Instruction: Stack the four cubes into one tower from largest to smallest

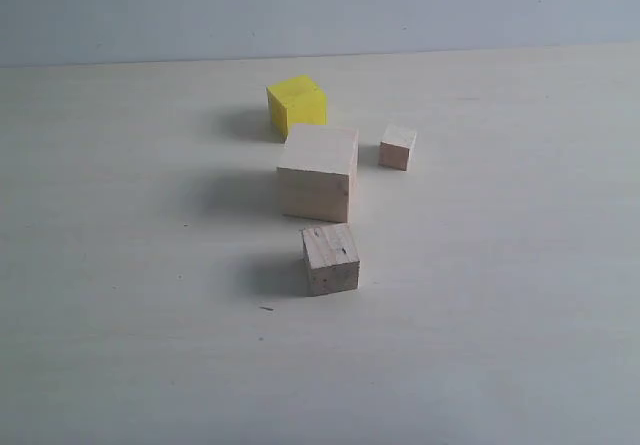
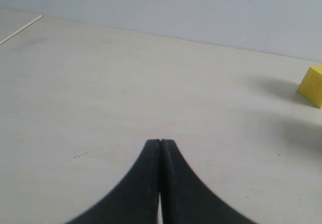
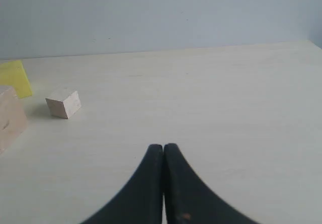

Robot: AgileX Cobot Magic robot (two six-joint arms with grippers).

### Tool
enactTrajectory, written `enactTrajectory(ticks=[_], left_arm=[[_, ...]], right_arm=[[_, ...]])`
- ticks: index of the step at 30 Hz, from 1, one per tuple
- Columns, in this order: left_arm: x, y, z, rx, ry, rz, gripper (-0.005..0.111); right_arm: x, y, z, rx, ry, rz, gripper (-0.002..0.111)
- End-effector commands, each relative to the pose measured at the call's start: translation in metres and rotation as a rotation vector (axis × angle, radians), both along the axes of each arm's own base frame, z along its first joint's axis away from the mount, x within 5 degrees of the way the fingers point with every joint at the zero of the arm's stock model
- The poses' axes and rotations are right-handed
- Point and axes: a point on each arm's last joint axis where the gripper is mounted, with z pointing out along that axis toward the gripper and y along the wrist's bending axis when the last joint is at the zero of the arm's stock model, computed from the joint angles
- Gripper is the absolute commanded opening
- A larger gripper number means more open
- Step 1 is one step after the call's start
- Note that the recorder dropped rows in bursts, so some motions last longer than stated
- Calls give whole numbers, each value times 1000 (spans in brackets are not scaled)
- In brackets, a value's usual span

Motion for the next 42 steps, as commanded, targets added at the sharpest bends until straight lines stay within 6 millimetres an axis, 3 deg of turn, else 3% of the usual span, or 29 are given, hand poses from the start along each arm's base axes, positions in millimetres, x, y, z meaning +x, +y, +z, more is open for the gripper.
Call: enactTrajectory(ticks=[1,28,32,37,42], left_arm=[[0,0,0,2,-9,-6,0],[0,0,0,2,-9,-6,0],[0,0,0,2,-9,-6,0],[0,0,0,2,-9,-6,0],[0,0,0,2,-9,-6,0]], right_arm=[[0,-1,-1,-8,-9,-6,0],[0,0,0,-8,-16,-6,0],[2,0,12,-3,-150,-3,0],[1,0,39,55,-445,-5,0],[0,0,45,56,-510,-5,0]])
